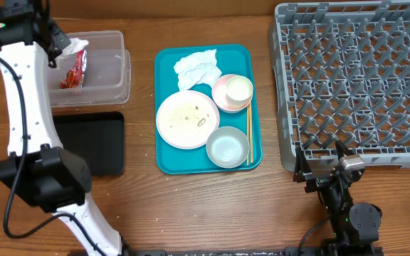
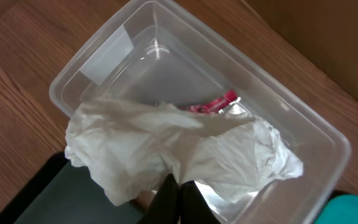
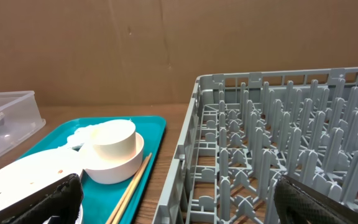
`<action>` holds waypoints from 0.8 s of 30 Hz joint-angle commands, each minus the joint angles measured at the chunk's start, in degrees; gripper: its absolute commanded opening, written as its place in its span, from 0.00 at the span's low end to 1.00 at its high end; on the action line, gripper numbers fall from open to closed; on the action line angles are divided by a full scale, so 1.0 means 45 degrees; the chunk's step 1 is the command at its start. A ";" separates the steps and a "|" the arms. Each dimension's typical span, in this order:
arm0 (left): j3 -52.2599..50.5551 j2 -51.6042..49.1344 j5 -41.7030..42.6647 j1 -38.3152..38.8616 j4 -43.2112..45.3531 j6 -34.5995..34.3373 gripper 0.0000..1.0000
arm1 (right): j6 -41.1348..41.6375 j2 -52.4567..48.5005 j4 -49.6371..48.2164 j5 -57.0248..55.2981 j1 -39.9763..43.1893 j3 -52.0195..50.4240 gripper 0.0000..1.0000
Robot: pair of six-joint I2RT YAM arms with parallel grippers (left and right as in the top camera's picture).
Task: Sort waste into correct bins and load items into the dishwasher
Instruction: 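Carry the napkin left and release it into the clear bin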
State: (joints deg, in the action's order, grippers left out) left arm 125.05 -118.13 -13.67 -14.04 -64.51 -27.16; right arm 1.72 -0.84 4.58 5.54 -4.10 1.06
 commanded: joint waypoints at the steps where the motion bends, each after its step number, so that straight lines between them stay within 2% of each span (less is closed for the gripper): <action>1: -0.0126 -0.1156 0.0447 -0.0068 0.0398 -0.0355 0.04 | 0.0039 0.0112 -0.0044 -0.0083 0.0092 -0.0131 1.00; 3: -0.0126 -0.1583 0.0627 -0.0063 0.0714 -0.0350 0.05 | 0.0039 0.0112 -0.0049 -0.0083 0.0092 -0.0131 1.00; 4: -0.0126 -0.1734 0.0714 -0.0063 0.0831 -0.0355 0.09 | 0.0039 0.0112 -0.0044 -0.0083 0.0092 -0.0131 1.00; 7: -0.0126 -0.2011 0.0996 -0.0039 0.0976 -0.0350 0.33 | 0.0039 0.0112 -0.0049 -0.0083 0.0092 -0.0131 1.00; 9: -0.0121 -0.2006 0.1059 -0.0039 0.0928 -0.0267 0.37 | 0.0039 0.0112 -0.0049 -0.0083 0.0092 -0.0131 1.00; 14: 0.0039 -0.1355 0.1112 -0.0034 0.0296 0.0374 0.39 | 0.0039 0.0112 -0.0049 -0.0083 0.0092 -0.0131 1.00; 17: 0.0073 -0.0685 0.1836 -0.0034 -0.0165 0.0374 0.35 | 0.0039 0.0112 -0.0049 -0.0078 0.0092 -0.0131 1.00; 20: 0.0068 -0.0087 0.3706 -0.0015 -0.0398 0.0588 0.32 | 0.0039 0.0112 -0.0049 -0.0078 0.0092 -0.0131 1.00; 24: 0.0068 0.0034 0.6601 0.0330 -0.0306 0.1681 0.29 | 0.0039 0.0112 -0.0049 -0.0078 0.0092 -0.0131 1.00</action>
State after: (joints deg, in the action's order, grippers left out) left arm 124.25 -120.66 3.22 -14.39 -66.04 -24.36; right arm 1.74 -0.84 4.60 5.54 -4.10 1.06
